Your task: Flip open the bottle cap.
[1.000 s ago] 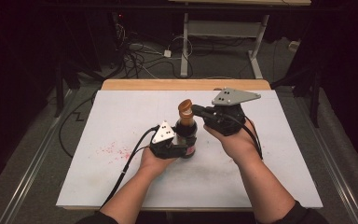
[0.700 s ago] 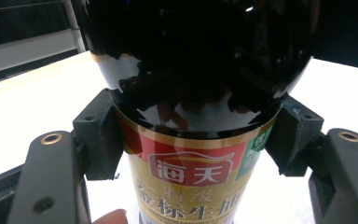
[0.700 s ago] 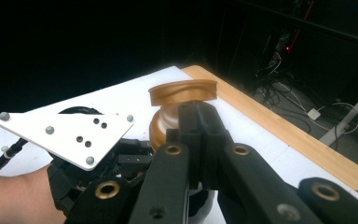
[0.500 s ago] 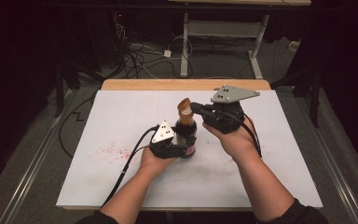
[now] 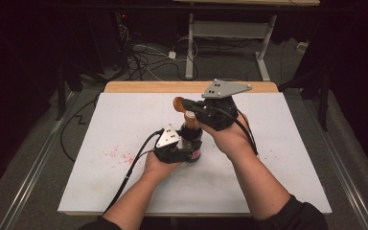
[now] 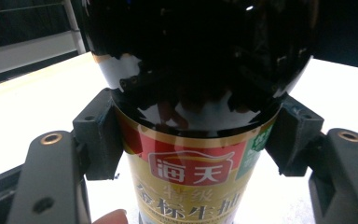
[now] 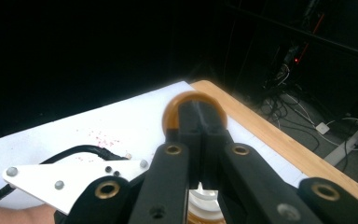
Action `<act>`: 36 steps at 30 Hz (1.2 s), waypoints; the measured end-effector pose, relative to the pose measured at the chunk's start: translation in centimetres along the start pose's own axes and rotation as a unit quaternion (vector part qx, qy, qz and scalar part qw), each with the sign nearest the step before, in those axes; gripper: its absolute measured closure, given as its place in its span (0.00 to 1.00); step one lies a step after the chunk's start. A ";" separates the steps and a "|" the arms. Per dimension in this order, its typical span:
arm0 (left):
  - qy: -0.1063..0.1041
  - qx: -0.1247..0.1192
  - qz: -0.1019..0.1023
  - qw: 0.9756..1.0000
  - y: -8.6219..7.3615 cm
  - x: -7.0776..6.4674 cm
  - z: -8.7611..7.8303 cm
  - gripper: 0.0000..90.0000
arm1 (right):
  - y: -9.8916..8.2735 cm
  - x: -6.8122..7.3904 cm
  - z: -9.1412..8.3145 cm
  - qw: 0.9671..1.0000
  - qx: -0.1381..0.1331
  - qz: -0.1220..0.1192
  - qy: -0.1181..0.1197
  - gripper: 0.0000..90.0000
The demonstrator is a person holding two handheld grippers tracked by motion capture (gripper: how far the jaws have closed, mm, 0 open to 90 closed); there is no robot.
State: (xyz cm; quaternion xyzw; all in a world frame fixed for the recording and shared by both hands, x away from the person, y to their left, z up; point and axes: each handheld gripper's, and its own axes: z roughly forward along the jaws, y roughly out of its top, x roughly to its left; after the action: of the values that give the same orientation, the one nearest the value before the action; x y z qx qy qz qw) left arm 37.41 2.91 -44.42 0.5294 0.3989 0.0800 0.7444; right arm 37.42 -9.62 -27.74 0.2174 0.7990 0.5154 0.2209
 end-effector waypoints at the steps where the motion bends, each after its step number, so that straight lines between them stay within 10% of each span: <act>1: 0.000 0.000 0.000 1.000 0.0 0.0 0.0 0.32 | 0.0 0.0 0.0 1.000 0.000 0.000 0.000 1.00; 18: -0.001 -0.003 -0.004 1.000 0.0 0.0 0.0 0.32 | -2.8 -2.6 -2.6 0.999 0.006 0.023 -0.029 1.00; 36: -0.001 -0.001 -0.003 1.000 0.0 0.1 0.0 0.32 | -9.7 -4.0 -2.1 0.997 0.038 0.056 -0.039 1.00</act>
State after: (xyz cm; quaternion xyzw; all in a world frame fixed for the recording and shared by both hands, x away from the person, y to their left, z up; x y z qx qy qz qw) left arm 37.44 2.93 -44.45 0.5276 0.3998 0.0774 0.7455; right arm 38.27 -17.13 -35.38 0.2900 0.7955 0.4869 0.2143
